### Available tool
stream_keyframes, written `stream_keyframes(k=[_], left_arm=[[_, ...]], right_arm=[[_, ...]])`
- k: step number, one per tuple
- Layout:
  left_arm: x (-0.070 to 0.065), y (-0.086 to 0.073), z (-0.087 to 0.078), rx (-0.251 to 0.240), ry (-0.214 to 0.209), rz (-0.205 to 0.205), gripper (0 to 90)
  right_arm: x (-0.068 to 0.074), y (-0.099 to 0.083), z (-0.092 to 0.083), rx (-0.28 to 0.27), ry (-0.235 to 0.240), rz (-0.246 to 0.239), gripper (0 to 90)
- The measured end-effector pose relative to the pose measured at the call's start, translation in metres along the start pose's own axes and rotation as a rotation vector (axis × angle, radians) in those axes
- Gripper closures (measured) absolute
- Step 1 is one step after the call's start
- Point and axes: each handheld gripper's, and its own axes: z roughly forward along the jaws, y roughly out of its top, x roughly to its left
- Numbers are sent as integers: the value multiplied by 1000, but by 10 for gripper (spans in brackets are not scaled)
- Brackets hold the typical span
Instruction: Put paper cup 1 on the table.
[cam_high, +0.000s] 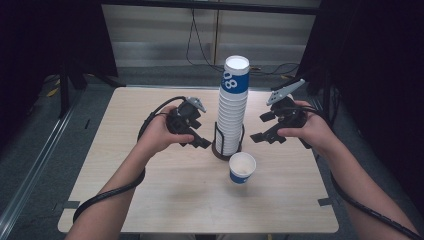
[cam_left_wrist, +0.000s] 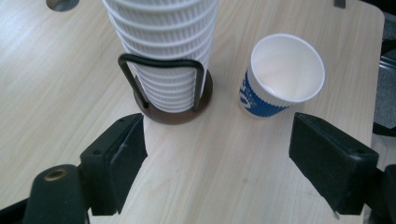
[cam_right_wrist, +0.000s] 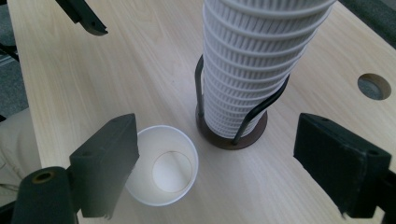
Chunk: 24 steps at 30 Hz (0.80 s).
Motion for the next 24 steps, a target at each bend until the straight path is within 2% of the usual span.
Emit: stream_keyframes(k=[9,12,13,16,20,24], left_arm=[[3,16,-7,-11,23,19,187],[3,20,-9,-25,27,13,184],[4,22,-10,-20,36,23,184],[6,27,-12,-33,41,19,182],[8,32,-14,-56,43,6,181],[9,35,-15,-59,42,7,180]], right_arm=[[-5,18,-10,-39,-22,16,129],[-6,26,-13,-52,-29,17,129],[-6,28,-13,-51,-30,22,128],[-7,37,-13,-47,-42,23,124],[-9,47,-16,-69,-49,26,124],[-11,55,-20,-94,-49,32,123]])
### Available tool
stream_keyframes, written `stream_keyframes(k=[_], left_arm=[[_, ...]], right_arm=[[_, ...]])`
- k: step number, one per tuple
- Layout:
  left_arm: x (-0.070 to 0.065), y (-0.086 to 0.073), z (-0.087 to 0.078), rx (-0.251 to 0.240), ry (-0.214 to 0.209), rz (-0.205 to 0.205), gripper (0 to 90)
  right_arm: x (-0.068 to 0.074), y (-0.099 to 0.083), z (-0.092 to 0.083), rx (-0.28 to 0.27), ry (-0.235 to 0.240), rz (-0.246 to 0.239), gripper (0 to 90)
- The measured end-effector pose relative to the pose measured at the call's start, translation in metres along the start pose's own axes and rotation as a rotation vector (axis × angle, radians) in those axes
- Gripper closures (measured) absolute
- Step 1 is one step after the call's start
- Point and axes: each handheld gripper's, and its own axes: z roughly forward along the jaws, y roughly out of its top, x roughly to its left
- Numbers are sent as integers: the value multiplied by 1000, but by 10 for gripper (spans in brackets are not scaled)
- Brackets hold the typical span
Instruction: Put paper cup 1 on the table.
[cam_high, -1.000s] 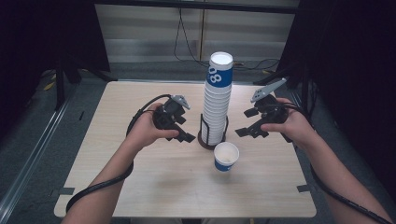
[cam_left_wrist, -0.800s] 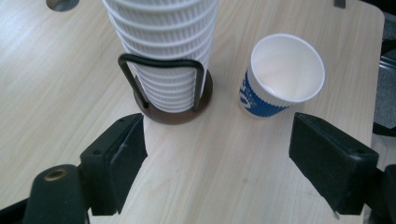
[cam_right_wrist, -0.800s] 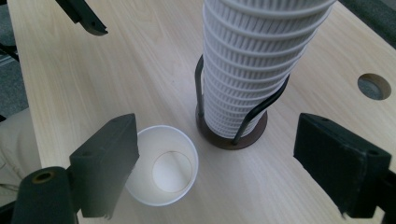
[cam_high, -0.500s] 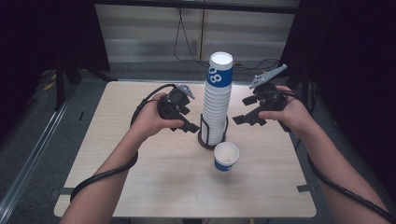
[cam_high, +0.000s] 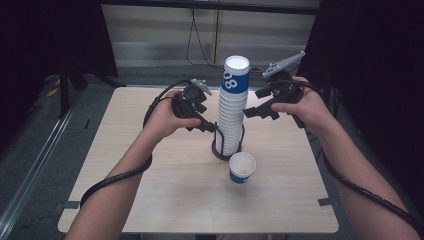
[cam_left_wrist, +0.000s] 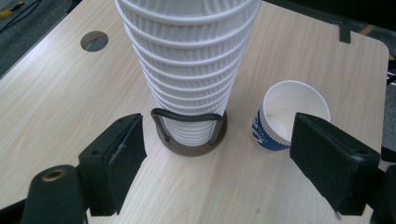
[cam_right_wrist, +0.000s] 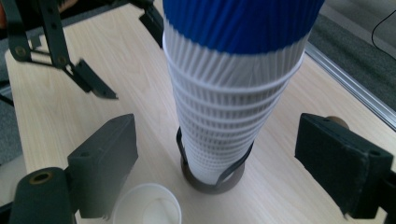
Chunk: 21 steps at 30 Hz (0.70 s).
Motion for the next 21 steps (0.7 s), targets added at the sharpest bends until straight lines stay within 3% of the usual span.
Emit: stream_keyframes(k=[9,11,21], left_arm=[[2,-1,3,5,-5,1,180],[4,-1,4,0,-3,4,180],[6,7,9,-24,10,3,176]], right_arm=[[-1,17,4,-30,-21,30,105],[-1,20,5,-50,-2,44,102],[-2,36,19,-56,-49,49,104]])
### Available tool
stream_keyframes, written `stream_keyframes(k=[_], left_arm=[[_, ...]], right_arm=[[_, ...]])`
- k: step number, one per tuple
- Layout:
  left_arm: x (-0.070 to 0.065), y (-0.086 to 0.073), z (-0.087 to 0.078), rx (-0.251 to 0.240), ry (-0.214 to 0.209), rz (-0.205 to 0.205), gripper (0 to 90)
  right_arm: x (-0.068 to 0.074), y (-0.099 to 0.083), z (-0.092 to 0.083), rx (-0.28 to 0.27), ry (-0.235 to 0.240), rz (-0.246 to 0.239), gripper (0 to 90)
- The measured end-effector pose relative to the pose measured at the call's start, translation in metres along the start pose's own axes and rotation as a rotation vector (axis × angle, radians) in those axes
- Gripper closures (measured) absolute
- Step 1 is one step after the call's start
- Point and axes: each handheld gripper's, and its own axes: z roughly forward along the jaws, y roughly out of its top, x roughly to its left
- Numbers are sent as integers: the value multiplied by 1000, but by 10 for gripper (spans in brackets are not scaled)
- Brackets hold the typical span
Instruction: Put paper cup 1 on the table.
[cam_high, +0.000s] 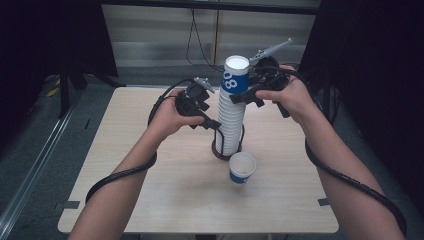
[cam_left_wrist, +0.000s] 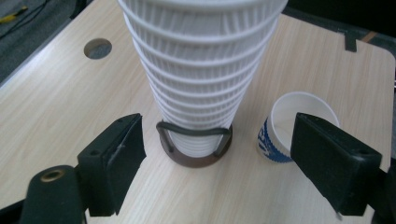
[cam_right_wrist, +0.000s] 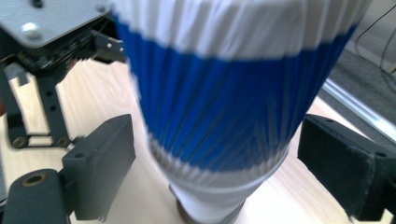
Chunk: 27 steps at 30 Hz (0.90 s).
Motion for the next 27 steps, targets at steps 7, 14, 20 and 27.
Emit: stream_keyframes(k=[7,14,20,27], left_arm=[[0,11,-4,-47,23,-7,163],[-1,19,-5,-76,40,-3,162],[-2,25,-5,-93,57,-10,161],[-3,32,-3,-123,43,-13,160]], right_arm=[[0,2,3,-14,-13,24,150],[3,3,2,-21,-21,8,178],[2,1,0,-20,-18,7,180],[2,-1,-2,-25,-16,7,180]])
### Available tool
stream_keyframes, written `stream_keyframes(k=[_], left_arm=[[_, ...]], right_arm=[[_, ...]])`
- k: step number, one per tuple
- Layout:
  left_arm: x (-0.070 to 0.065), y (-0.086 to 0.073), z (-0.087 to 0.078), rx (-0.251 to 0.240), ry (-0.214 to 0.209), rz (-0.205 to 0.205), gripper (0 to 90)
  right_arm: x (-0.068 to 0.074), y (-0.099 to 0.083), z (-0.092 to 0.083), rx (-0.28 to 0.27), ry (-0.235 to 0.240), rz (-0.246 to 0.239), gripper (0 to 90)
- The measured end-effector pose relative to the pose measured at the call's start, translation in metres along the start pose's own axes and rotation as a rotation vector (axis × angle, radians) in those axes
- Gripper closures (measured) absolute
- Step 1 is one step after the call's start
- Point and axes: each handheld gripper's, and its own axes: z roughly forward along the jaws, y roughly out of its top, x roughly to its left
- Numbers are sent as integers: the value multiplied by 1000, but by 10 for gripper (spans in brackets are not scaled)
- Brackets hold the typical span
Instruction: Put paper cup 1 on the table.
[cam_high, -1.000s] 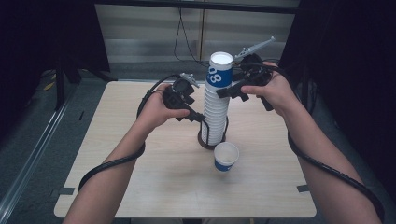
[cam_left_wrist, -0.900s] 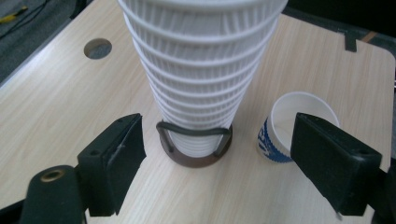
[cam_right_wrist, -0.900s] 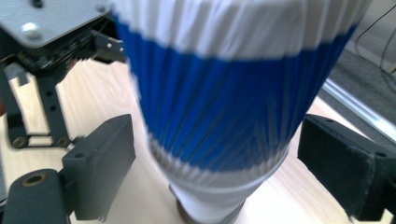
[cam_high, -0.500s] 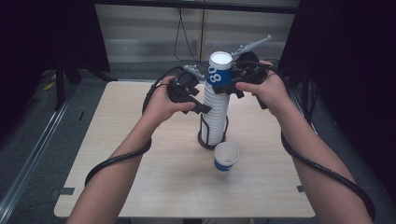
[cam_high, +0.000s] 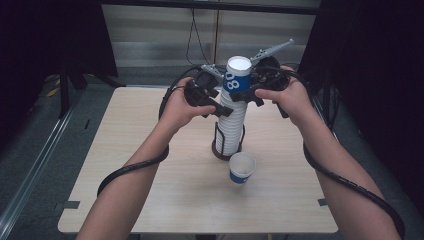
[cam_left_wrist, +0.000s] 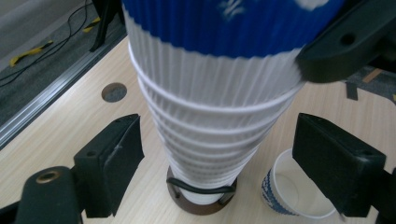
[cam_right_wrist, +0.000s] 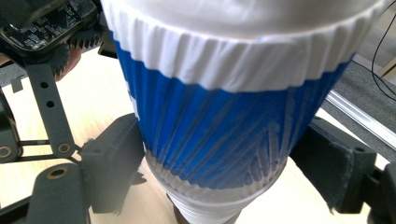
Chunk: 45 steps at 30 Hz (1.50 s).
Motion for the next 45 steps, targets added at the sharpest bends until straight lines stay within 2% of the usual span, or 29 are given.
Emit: stream_keyframes(k=[9,12,13,15,19,24,25,26,31,37,45], left_arm=[[-1,7,6,-37,22,-20,157],[-1,5,6,-43,17,-23,158],[0,5,7,-30,5,-38,161],[-1,4,8,-22,28,4,218],[0,2,7,-28,20,-4,221],[1,0,6,-49,-2,-53,209],[2,0,5,-61,-5,-53,202],[2,0,5,-73,-8,-63,172],[3,3,2,-93,7,-61,158],[2,3,5,-89,15,-37,157],[2,4,4,-78,19,-40,161]], right_arm=[[1,0,1,-3,-7,0,181],[1,0,1,-6,-6,2,181],[1,0,1,-5,-9,3,182],[2,0,1,-5,-12,5,184],[2,1,0,1,-18,3,185],[1,0,1,-12,-15,-4,185],[2,0,1,-10,-15,-1,185],[2,0,1,-13,-15,-3,184],[2,0,2,-15,-17,-7,184],[2,0,3,-21,-19,-1,185],[4,1,2,-20,-28,-4,188]])
